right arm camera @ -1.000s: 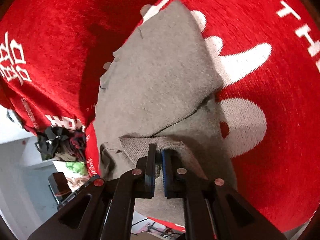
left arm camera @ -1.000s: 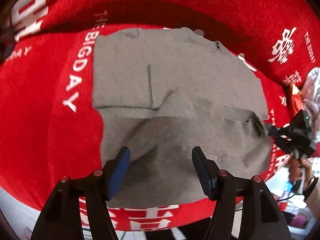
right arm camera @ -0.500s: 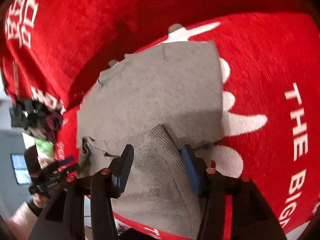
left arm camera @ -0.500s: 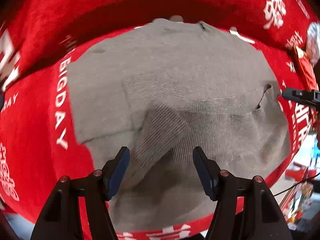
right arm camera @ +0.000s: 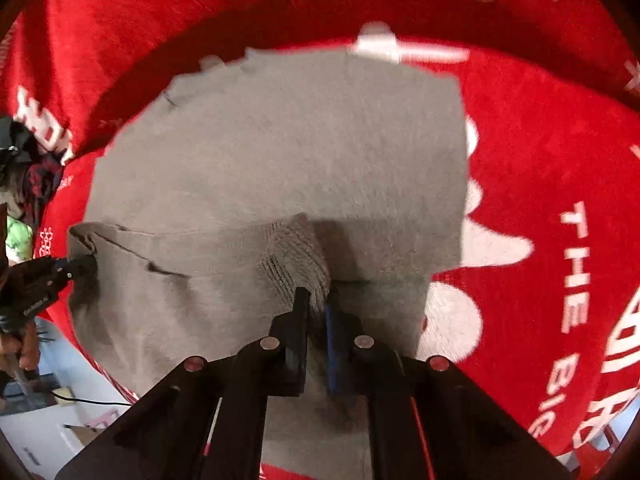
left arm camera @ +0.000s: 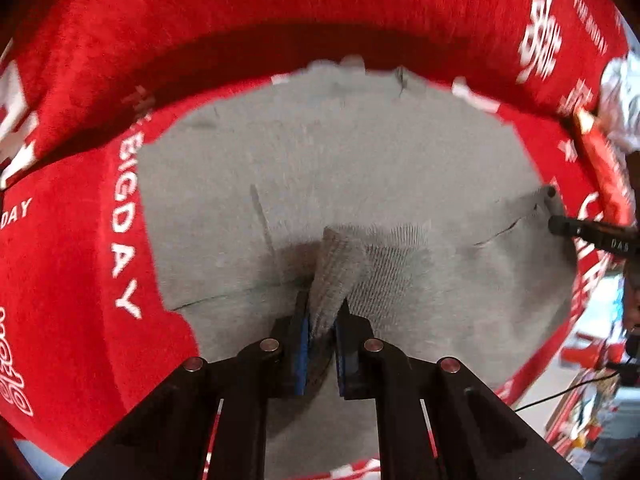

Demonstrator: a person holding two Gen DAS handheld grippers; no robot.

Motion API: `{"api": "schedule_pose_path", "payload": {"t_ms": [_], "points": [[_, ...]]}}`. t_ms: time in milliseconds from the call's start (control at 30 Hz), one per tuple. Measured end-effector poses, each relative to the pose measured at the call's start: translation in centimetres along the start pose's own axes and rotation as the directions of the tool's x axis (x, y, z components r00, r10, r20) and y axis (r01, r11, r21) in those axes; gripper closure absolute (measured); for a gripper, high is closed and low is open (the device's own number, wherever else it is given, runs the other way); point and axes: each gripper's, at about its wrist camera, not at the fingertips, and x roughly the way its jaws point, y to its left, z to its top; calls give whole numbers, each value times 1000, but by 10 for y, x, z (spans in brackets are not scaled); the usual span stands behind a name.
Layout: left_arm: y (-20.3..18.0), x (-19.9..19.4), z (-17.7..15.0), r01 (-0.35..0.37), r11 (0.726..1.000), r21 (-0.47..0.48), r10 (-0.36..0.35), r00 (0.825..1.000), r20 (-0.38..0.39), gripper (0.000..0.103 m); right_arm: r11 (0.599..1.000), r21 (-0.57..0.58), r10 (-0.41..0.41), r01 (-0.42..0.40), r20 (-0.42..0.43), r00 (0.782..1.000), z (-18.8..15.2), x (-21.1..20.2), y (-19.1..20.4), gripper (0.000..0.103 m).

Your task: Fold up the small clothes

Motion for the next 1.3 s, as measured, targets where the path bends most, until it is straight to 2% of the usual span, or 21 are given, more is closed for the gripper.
{"api": "schedule_pose_path", "payload": {"t_ms": [100, 200, 300, 400, 500, 633, 733, 800, 833, 867, 900, 933, 1000, 1033, 1100, 1167, 1200, 1267, 1300], "points": [[8, -31, 5, 22, 999, -36, -19, 997, 72, 91, 999, 19, 34, -35, 73, 997, 4, -38, 2, 95], [19, -51, 20, 50, 996, -79, -39, 989, 140, 91, 1000, -17, 28, -26, 156, 987, 22, -66, 7, 95], [24, -51, 46, 31, 995, -95, -12, 982, 191, 91, 998, -64, 17, -5, 194, 981, 54, -67, 14, 95], [32, -37, 71, -3, 993, -115, 28, 976, 216, 91, 996, -92, 11, 8, 202, 979, 91, -49, 17, 95], [39, -9, 93, -52, 989, -140, 79, 977, 199, 92, 993, -112, -20, 42, 187, 982, 124, -17, 18, 95], [54, 38, 114, -106, 977, -185, 132, 982, 136, 91, 994, -91, -48, 61, 138, 989, 147, 25, 8, 95], [66, 60, 118, -208, 952, -223, 233, 968, 91, 91, 996, -48, -68, 73, 96, 993, 152, 54, -5, 96], [78, 65, 118, -217, 941, -261, 240, 969, 59, 91, 996, 1, -86, 86, 81, 993, 154, 66, -18, 96], [82, 63, 117, -209, 938, -275, 233, 971, 56, 91, 997, 43, -68, 65, 77, 995, 155, 68, -27, 96], [84, 60, 117, -205, 937, -284, 230, 972, 57, 91, 996, 80, -56, 50, 79, 995, 156, 66, -34, 93], [85, 55, 116, -210, 935, -285, 236, 970, 58, 91, 992, 118, -59, 49, 84, 995, 156, 62, -40, 84], [85, 49, 115, -227, 934, -278, 252, 966, 60, 91, 988, 145, -72, 59, 86, 994, 155, 55, -44, 81], [84, 40, 112, -214, 942, -259, 237, 969, 63, 91, 987, 162, -22, 7, 97, 995, 150, 42, -49, 78], [83, 38, 111, -203, 946, -254, 226, 972, 61, 91, 987, 155, 19, -36, 111, 994, 146, 34, -48, 66], [78, 35, 110, -201, 949, -243, 221, 974, 57, 91, 989, 121, 65, -79, 119, 991, 140, 27, -42, 50], [71, 33, 110, -202, 951, -232, 220, 974, 57, 91, 992, 80, 89, -96, 92, 992, 138, 30, -33, 50], [67, 31, 109, -199, 953, -229, 218, 974, 58, 91, 995, 57, 79, -83, 67, 995, 136, 36, -27, 51], [57, 29, 108, -191, 956, -222, 210, 975, 65, 91, 1000, -14, -23, 24, 9, 1000, 133, 52, -14, 98], [51, 28, 107, -183, 959, -215, 203, 977, 71, 91, 996, -46, -72, 72, 13, 997, 132, 57, -9, 97]]}}
